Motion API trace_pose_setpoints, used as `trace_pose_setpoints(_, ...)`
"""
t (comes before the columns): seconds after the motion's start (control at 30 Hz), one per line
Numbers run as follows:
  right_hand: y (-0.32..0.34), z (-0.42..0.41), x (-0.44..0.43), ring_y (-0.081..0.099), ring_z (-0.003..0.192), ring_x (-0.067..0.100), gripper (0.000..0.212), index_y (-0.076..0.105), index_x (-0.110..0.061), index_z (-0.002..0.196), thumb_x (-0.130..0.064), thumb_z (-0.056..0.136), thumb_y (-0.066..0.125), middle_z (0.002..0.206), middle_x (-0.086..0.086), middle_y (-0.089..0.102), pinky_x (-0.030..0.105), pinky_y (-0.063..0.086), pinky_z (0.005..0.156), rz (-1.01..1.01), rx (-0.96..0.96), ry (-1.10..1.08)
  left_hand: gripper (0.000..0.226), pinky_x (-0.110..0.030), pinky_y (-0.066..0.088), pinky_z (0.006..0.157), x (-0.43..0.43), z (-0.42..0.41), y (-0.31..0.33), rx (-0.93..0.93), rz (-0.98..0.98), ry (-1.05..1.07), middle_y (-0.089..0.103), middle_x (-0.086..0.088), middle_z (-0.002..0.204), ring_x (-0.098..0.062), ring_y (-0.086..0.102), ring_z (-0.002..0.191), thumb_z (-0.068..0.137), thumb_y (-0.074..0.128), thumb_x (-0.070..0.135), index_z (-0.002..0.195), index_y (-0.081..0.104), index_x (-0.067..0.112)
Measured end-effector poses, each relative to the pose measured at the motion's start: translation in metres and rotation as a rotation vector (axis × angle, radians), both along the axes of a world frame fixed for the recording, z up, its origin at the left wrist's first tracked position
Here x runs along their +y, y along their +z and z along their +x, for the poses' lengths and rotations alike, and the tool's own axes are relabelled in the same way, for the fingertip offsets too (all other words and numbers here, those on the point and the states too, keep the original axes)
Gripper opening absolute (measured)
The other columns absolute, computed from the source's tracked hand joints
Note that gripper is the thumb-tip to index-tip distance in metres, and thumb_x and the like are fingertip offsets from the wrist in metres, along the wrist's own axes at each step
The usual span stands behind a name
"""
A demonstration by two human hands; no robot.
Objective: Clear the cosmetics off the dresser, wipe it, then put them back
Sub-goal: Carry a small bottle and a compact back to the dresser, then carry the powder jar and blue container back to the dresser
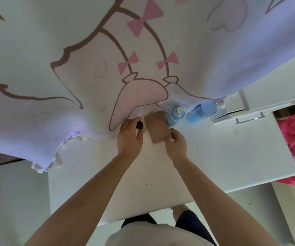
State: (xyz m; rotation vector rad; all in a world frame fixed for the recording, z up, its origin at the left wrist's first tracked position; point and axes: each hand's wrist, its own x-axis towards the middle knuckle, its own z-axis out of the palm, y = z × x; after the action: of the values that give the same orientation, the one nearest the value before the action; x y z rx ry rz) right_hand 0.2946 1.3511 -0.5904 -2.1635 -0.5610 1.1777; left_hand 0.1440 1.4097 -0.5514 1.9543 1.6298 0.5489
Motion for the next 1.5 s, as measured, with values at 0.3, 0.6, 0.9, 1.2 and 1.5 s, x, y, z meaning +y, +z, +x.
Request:
trace_pose_setpoints(0.3, 0.033, 0.014, -0.018, 0.053, 0.123, 0.018, 0.042, 0.051, -0.02, 0.139, -0.024, 0.097, 0.057, 0.138, 0.002, 0.052, 0.029, 0.041, 0.103, 0.042, -0.133, 0.168, 0.054, -0.036, 0.051, 0.093, -0.007, -0.007, 0.018, 0.16, -0.085, -0.126, 0.055, -0.004, 0.137, -0.024, 0.053, 0.123, 0.094, 0.061, 0.029, 0.143, 0.044, 0.017)
trace_pose_setpoints(0.6, 0.134, 0.006, 0.001, 0.054, 0.117, 0.021, 0.027, 0.062, -0.023, 0.12, -0.032, 0.103, 0.043, 0.125, -0.001, 0.058, 0.036, 0.048, 0.092, 0.635, -0.423, 0.551, 0.044, -0.043, 0.04, 0.106, -0.076, -0.057, 0.141, 0.185, 0.471, 0.147, 0.044, -0.01, 0.149, -0.027, 0.044, 0.135, 0.101, 0.042, 0.035, 0.138, 0.052, 0.013)
trace_pose_setpoints(0.9, 0.222, -0.128, -0.017, 0.022, 0.149, 0.025, 0.062, 0.037, -0.012, 0.15, -0.039, 0.097, 0.056, 0.161, 0.012, 0.025, 0.045, 0.029, 0.117, 1.276, -0.415, 1.131, 0.057, -0.052, 0.023, 0.115, -0.229, -0.16, 0.224, 0.572, 0.547, 0.763, 0.023, -0.022, 0.158, -0.038, 0.02, 0.147, 0.103, 0.034, 0.046, 0.147, 0.04, 0.009)
trace_pose_setpoints(1.2, 0.287, -0.337, -0.157, 0.016, 0.151, 0.03, 0.065, 0.033, -0.007, 0.152, -0.038, 0.098, 0.054, 0.162, 0.018, 0.018, 0.052, 0.024, 0.118, 1.639, -0.224, 1.428, 0.057, -0.056, 0.022, 0.115, -0.464, -0.29, 0.274, 0.769, 0.621, 1.295, 0.02, -0.022, 0.159, -0.037, 0.015, 0.148, 0.101, 0.042, 0.041, 0.148, 0.038, 0.01)
trace_pose_setpoints(1.5, 0.306, -0.557, -0.36, 0.014, 0.151, 0.029, 0.07, 0.025, -0.008, 0.154, -0.038, 0.098, 0.054, 0.163, 0.018, 0.015, 0.052, 0.025, 0.118, 1.714, 0.051, 1.621, 0.057, -0.055, 0.02, 0.115, -0.671, -0.416, 0.284, 0.833, 0.563, 1.532, 0.019, -0.018, 0.16, -0.034, 0.014, 0.149, 0.098, 0.045, 0.04, 0.146, 0.041, 0.01)
